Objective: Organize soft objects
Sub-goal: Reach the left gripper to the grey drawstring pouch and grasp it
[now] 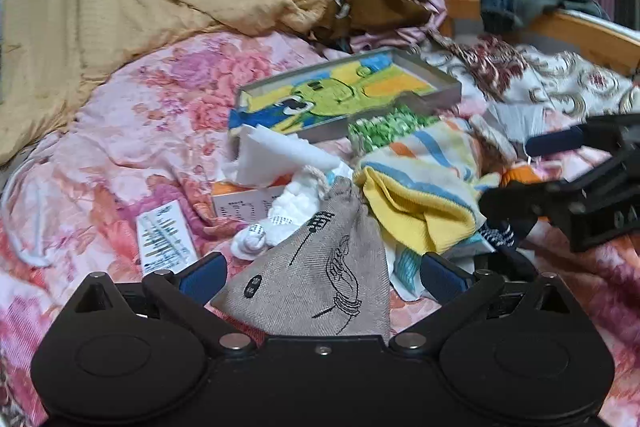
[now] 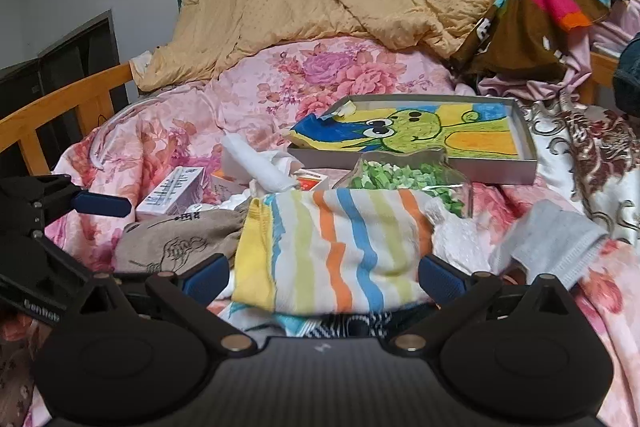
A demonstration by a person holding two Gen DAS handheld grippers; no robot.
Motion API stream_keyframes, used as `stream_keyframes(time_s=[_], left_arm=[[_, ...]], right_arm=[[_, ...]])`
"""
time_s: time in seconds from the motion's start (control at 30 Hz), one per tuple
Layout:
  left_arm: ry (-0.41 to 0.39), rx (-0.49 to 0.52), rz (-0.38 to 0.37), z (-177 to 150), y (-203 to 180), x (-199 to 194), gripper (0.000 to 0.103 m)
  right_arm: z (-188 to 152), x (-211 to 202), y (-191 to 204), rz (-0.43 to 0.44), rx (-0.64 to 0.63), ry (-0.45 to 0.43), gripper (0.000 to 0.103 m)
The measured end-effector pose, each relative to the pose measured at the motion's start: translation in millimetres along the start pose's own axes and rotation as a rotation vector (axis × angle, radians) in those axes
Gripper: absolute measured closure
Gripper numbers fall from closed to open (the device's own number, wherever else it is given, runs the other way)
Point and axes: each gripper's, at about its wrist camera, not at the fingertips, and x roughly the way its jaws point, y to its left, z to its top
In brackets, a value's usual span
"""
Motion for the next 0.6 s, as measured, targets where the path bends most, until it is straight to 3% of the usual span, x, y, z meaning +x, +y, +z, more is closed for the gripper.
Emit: stream_keyframes(time_s=[0.23, 0.37, 0.43, 0.5, 0.6], left_arm=[[0.093, 0.064, -0.061, 4, 1, 24, 0.009], [0.142, 0.083, -0.051, 4, 0, 32, 0.018], [0.167, 0.075, -0.04, 5, 1, 35, 0.024], [0.174, 0.06, -0.045, 5, 2, 37, 0.026], [0.193, 0.055, -0.032, 6, 2, 39, 0.042]], right_arm=[[6, 29, -1, 0.05, -0.018, 0.041, 0.017], [5, 36, 2, 0.053, -0.03, 0.057, 0.027], [4, 38, 2, 0.05, -0.026, 0.071, 0.034], [4, 39, 2, 0.047, -0.023, 0.082, 0.046], [3, 39, 2, 0.053, -0.016, 0.087, 0.056]])
